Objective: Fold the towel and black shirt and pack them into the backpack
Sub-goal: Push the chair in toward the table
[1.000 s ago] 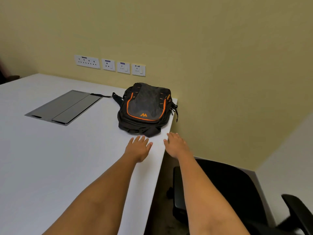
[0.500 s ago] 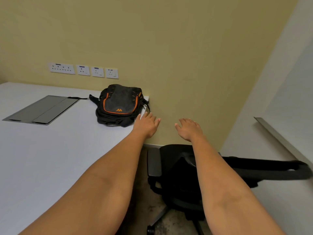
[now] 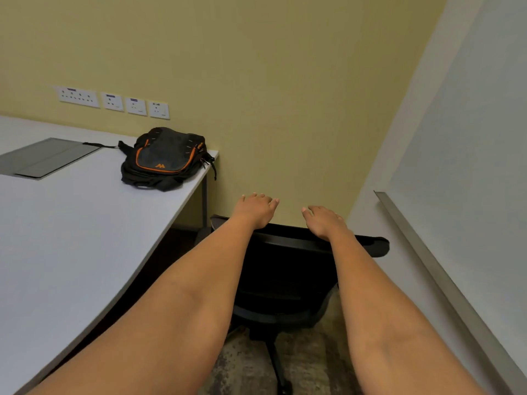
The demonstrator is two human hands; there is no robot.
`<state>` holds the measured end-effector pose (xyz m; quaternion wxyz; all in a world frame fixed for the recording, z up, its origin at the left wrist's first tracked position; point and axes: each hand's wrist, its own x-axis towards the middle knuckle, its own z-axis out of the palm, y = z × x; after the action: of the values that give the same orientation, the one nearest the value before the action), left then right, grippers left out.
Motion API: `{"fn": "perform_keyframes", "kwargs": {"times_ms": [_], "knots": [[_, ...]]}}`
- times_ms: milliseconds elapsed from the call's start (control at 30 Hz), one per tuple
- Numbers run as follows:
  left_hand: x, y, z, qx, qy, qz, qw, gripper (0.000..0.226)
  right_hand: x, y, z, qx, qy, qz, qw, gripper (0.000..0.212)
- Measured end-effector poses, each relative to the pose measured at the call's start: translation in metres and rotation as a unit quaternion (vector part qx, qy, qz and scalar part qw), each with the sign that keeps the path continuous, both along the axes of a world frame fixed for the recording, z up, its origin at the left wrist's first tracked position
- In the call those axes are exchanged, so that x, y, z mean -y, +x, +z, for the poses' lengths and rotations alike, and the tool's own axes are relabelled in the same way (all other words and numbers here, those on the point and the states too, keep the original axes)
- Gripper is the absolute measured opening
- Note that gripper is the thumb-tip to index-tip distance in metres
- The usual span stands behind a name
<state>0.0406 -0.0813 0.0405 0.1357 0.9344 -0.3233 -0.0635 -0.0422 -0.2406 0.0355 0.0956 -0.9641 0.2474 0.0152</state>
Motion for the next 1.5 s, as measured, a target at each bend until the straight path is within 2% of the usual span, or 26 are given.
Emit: {"fn": "perform_keyframes", "kwargs": {"times_ms": [133, 333, 533, 1100, 1500], "knots": [[0.012, -0.027, -0.019, -0.044, 0.046, 0.028, 0.998, 0.056, 0.012, -0.022, -0.016, -0.029, 0.043, 0.009, 0.999, 0.058], [0.015, -0.03, -0.023, -0.085, 0.113, 0.058, 0.988, 0.059, 0.012, -0.021, -0.019, -0.096, 0.037, -0.017, 0.995, 0.063], [0.02, -0.028, -0.03, -0.098, 0.127, 0.073, 0.984, 0.058, 0.014, -0.022, -0.024, -0.095, 0.032, -0.038, 0.994, 0.063], [0.013, -0.078, -0.035, -0.079, 0.117, 0.135, 0.981, 0.061, 0.012, -0.06, -0.026, -0.07, 0.022, 0.018, 0.997, 0.054], [0.025, -0.206, -0.035, -0.075, 0.043, 0.232, 0.969, 0.054, 0.036, -0.15, -0.024, -0.035, 0.015, 0.152, 0.988, 0.045]]}}
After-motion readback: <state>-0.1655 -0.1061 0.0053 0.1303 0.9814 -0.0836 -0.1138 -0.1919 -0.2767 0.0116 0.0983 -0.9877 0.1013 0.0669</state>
